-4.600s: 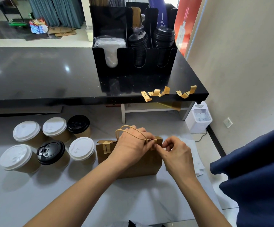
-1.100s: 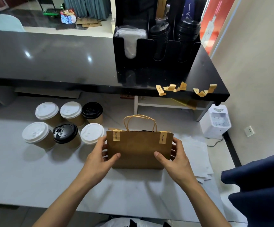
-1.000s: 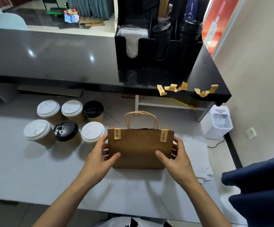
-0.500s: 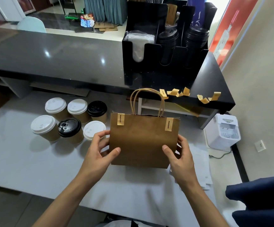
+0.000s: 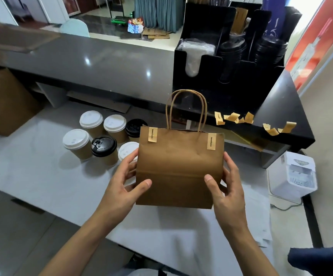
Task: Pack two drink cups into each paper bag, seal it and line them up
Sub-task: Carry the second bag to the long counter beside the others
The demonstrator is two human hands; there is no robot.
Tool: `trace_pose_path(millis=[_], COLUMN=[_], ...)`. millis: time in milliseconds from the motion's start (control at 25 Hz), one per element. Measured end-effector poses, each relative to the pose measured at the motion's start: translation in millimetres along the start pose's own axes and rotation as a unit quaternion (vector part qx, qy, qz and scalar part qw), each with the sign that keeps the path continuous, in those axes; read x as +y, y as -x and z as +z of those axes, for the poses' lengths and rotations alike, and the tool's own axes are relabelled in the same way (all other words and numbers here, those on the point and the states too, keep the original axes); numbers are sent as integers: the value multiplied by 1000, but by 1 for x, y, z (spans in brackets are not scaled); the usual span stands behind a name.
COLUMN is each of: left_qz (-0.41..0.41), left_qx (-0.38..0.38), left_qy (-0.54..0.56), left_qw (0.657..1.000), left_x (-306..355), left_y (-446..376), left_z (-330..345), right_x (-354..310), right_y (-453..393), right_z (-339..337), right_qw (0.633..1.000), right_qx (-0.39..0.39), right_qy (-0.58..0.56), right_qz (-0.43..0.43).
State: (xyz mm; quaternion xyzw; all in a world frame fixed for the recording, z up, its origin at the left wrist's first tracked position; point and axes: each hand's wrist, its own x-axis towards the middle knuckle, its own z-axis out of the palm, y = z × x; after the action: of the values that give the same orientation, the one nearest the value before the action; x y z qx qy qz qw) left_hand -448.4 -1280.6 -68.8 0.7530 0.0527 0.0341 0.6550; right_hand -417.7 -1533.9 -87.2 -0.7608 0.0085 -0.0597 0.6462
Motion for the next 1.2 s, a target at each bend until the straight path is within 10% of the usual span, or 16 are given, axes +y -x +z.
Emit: trace_pose_path(millis=[1200], left_qz=[-39], left_qx=[276], left_qy=[32], left_qw=[960], left_x=[-31], left_y=[150], left_z=[-277], right_x=[-85], right_y=[78], right_z=[306], right_qw=[971], right_qx=[-224], right_qy=[-20], right_qz=[-76])
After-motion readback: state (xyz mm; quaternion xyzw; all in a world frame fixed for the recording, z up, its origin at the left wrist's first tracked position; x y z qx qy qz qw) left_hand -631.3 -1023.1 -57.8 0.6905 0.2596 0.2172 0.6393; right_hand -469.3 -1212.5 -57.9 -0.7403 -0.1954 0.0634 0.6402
